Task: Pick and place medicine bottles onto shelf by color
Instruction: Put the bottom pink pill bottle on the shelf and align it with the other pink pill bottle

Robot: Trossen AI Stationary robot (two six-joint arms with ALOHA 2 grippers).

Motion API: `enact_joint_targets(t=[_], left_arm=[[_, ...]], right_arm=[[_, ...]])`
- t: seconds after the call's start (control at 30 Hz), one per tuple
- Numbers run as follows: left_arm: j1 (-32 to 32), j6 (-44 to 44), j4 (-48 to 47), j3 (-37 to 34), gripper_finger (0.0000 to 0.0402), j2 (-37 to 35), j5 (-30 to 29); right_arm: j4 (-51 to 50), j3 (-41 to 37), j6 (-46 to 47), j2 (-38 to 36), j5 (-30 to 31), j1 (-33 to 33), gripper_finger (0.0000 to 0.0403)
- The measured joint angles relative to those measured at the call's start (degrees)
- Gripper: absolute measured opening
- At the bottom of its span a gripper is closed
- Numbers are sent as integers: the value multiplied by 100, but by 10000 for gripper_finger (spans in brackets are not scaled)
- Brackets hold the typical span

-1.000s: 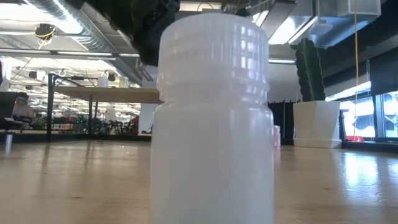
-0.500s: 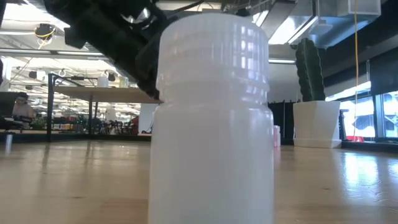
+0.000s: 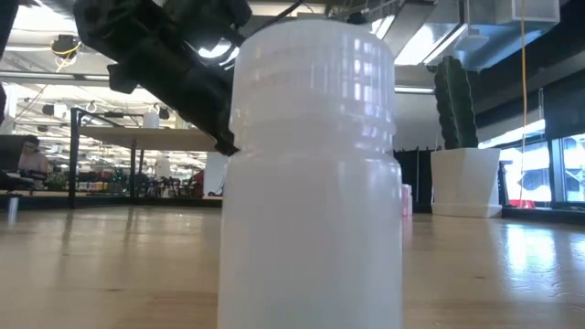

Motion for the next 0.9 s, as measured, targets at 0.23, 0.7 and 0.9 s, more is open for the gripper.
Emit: enact_joint_targets(t=[0.23,0.7,0.9], left_arm=[[151,-11,2,2,270,0,55],[243,-20,230,4,270,0,428],[240,-42,270,7,270,43,452]], right_arm=[[7,-2,-1,2,-7,0,188],[7,-2,-1,2,-9,2,188],[7,-2,-1,2,-9,2,188]])
